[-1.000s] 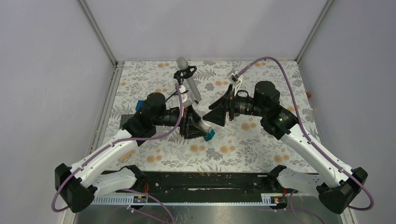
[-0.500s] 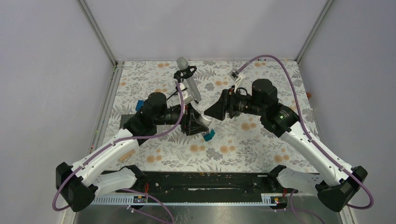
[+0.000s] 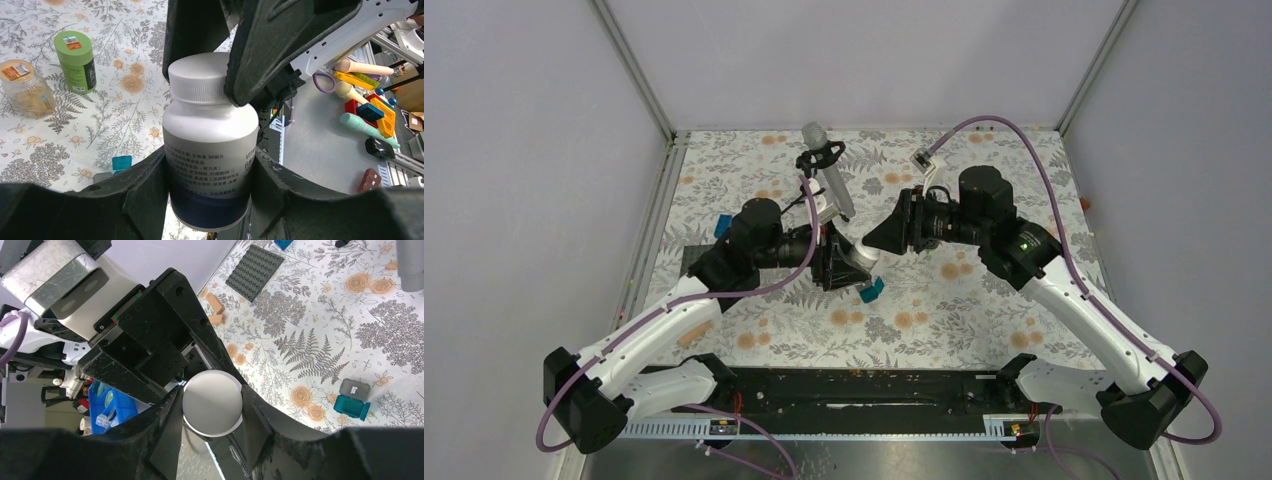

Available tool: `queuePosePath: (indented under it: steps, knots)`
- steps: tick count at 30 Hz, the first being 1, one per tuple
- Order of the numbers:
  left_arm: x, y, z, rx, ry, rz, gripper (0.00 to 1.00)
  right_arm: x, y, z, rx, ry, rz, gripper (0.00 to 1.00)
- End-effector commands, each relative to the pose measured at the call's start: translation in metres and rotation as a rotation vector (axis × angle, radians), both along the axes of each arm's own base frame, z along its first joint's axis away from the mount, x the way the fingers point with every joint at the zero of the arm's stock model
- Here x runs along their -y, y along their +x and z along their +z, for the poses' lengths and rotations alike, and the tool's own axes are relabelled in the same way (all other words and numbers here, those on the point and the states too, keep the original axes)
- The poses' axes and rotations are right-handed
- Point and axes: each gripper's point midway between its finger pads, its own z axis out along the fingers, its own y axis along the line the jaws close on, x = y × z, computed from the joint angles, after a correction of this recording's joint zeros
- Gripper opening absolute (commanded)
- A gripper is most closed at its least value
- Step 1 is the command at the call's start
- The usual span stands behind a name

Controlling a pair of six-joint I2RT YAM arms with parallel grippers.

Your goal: Sort the pills into containers

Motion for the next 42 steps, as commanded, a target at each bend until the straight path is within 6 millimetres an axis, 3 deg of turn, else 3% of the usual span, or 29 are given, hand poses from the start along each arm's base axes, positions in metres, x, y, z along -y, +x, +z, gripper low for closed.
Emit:
queuePosePath:
  steps: [1,7,15,25,28,31,35,38,42]
  knots:
    - [-0.002,-0.002,0.007,0.046,-0.007,-0.01,0.0,0.001,-0.009,0.026,0.062,0.029,0.059,0.25]
    - [-0.008,-0.037,0.007,0.064,0.008,-0.207,0.0,0.005,-0.036,0.032,0.206,0.027,0.234,0.17]
    - [-0.017,-0.071,0.01,0.074,-0.022,-0.398,0.0,0.012,-0.073,0.056,0.4,0.103,0.431,0.14]
    - [-0.021,-0.083,0.013,0.092,-0.043,-0.471,0.0,0.01,-0.071,0.063,0.446,0.103,0.454,0.11]
    - [-0.02,-0.07,0.008,0.111,-0.001,-0.391,0.0,0.011,-0.057,0.061,0.435,0.066,0.369,0.14]
    - [-0.021,-0.053,-0.004,0.115,0.074,-0.294,0.0,0.023,-0.02,0.043,0.376,-0.041,0.146,0.17]
    - [-0.028,-0.024,-0.028,0.211,0.171,-0.15,0.0,0.054,0.02,0.003,0.223,-0.164,-0.154,0.18]
    - [-0.035,0.0,-0.044,0.278,0.259,-0.046,0.0,0.081,0.037,-0.05,0.091,-0.281,-0.351,0.18]
    - [-0.04,0.018,-0.062,0.287,0.353,0.02,0.0,0.116,0.044,-0.12,-0.053,-0.434,-0.553,0.19]
